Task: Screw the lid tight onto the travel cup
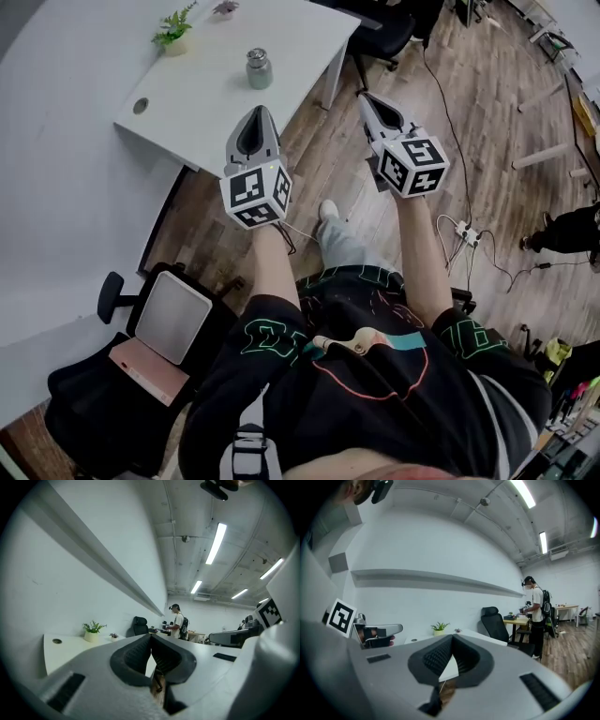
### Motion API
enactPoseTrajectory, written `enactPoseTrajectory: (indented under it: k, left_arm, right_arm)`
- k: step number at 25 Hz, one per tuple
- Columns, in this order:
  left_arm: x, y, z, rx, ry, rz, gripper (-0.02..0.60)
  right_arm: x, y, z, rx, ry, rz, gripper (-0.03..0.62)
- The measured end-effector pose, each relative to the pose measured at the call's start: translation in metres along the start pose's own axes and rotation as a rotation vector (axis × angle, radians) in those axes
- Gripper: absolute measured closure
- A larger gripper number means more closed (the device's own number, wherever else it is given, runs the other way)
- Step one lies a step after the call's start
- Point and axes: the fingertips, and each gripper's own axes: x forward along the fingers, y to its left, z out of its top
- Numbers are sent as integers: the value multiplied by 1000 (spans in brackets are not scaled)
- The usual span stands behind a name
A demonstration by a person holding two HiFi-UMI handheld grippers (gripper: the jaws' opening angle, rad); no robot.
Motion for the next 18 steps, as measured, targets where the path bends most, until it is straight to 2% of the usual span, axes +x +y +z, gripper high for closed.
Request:
enactPoseTrajectory:
  k: [3, 6, 8, 14, 18]
  left_arm:
    - [29, -5, -29, -5, 56, -4, 574]
    - [56, -15, -44, -26, 76, -56, 574]
    - [78, -17, -50, -12, 101, -69, 574]
    - [144, -7, -52, 56, 147, -4, 574]
    - [173, 4, -50, 75, 164, 33, 574]
  right_arm:
    - [20, -28, -26, 45, 46, 0, 589]
    - [41, -56, -43, 100, 72, 3, 589]
    - [58, -74, -47, 132, 73, 9, 589]
    - [122, -112, -46, 168, 77, 93, 589]
    - [163, -116, -38, 152, 81, 186, 589]
